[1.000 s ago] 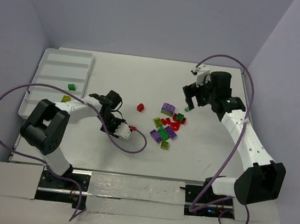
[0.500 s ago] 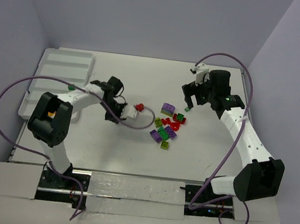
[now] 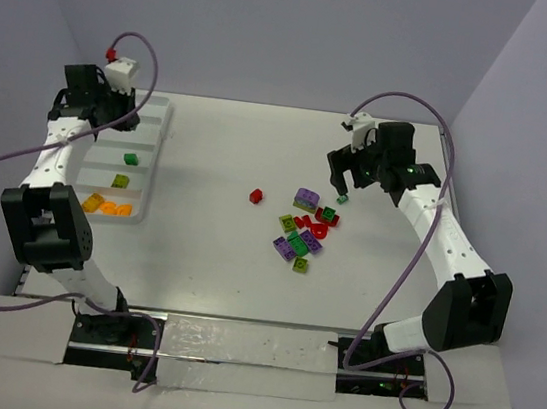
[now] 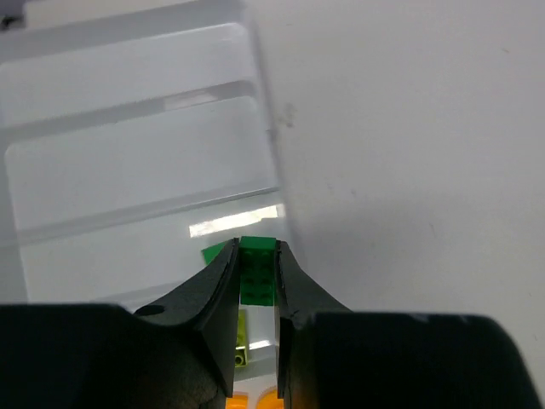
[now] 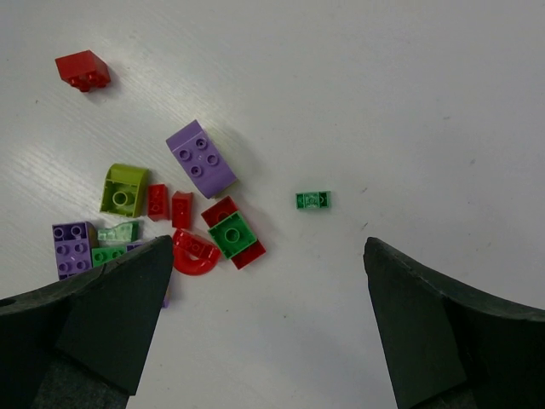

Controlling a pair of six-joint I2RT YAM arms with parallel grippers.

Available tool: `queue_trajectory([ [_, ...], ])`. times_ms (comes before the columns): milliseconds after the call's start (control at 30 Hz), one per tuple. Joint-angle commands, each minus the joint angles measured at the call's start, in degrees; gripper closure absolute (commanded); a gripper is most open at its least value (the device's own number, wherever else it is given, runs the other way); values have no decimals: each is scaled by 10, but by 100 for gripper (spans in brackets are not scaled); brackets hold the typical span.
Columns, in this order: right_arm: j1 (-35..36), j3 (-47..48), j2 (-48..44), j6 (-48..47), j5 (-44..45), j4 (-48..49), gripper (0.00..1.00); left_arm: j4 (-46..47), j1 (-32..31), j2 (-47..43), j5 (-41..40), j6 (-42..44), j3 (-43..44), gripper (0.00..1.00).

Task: Sort the legos into containers by color

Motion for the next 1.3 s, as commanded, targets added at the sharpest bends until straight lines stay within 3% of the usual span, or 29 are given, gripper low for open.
queue_trajectory([
  [0, 1, 54, 25, 2, -20, -19, 1, 57, 53, 38, -87, -118, 2, 100],
  [433, 6, 82, 50, -18, -25, -52, 2, 64, 89, 175, -135, -81, 53, 99],
  [567, 6, 84, 52, -25, -25, -57, 2, 65, 89, 209, -140, -79, 79, 91],
  [833, 12, 87, 61, -41, -24, -68, 4, 56, 88, 243, -144, -71, 111, 53],
  [967, 17, 96, 71, -48, -27, -75, 5, 39, 89, 236, -136, -69, 116, 44],
  [1100, 21, 119, 94, -56, -40, -98, 7, 30, 89, 196, -111, -58, 102, 43],
  [1267, 45, 163, 144, -87, -49, -144, 11, 38, 82, 92, 8, -52, 61, 43],
])
